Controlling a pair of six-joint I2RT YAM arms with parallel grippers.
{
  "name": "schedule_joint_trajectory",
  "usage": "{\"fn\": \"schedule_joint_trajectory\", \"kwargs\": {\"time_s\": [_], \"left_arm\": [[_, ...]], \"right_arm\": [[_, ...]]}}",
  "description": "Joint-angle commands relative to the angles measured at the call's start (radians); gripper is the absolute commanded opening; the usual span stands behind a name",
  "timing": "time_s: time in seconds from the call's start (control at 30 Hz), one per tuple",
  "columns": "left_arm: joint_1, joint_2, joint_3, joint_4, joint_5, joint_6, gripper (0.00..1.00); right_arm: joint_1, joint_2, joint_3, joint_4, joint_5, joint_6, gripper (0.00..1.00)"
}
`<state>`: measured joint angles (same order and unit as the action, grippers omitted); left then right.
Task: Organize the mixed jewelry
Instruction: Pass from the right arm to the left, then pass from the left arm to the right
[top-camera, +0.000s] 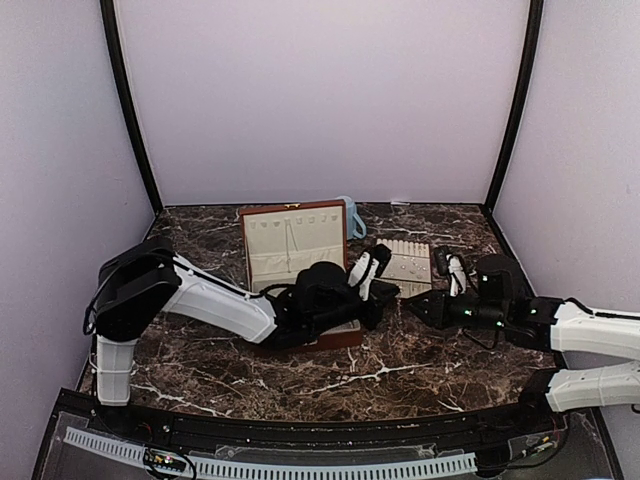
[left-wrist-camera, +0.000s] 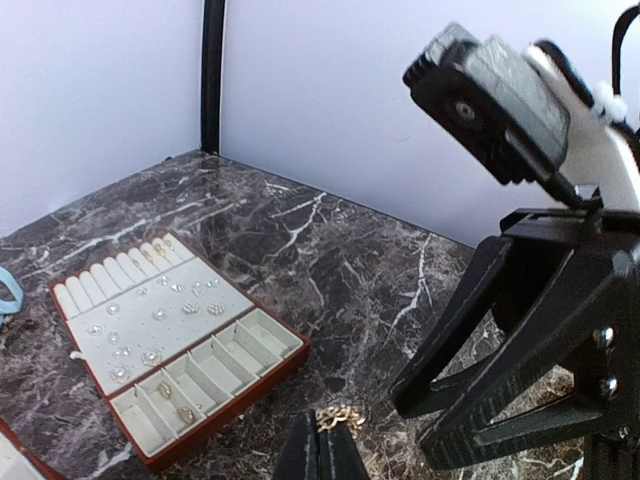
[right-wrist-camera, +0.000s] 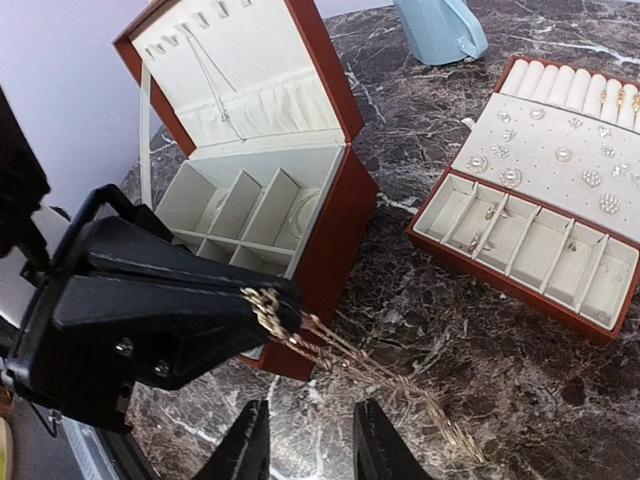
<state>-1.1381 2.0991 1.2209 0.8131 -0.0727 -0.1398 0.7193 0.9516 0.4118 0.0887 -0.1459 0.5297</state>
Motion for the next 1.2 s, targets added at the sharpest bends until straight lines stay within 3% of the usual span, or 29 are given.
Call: {"fn": "schedule_joint_trajectory", "kwargs": {"time_s": [0.0, 0.23, 0.5, 0.77, 0.93, 1.03, 1.17], "left_arm": [[-0.002, -0.149, -0.026, -0.113, -0.032, 0.033, 0.0], [-0.002, -0.274, -0.036, -0.267, -0.023, 0.026, 0.0], [0.001, -0.401, 0.067, -0.694, -0.024, -0.038, 0.0], [0.016, -0.429, 0.16, -0.95, 0.024, -0.117, 0.0], [0.017, -0.434, 0.179, -1.005, 0.037, -0.143, 0.0], [0.017, -0.441, 0.175, -1.014, 0.033, -0.145, 0.0], [0.017, -0.446, 0.174, -1.017, 0.038, -0.144, 0.0]], "right_arm": [[0.0, -0.05, 0.032, 0.082, -0.036, -0.004, 0.35], [0.0, -0.119, 0.051, 0.109, -0.036, 0.004, 0.45], [0.013, -0.085, 0.148, 0.074, -0.028, 0.01, 0.48], [0.044, -0.014, 0.101, 0.247, -0.193, 0.014, 0.35], [0.078, 0.042, 0.091, 0.31, -0.262, -0.006, 0.3], [0.104, 0.083, 0.092, 0.338, -0.253, -0.019, 0.22], [0.125, 0.123, 0.079, 0.39, -0.216, -0.02, 0.21]]}}
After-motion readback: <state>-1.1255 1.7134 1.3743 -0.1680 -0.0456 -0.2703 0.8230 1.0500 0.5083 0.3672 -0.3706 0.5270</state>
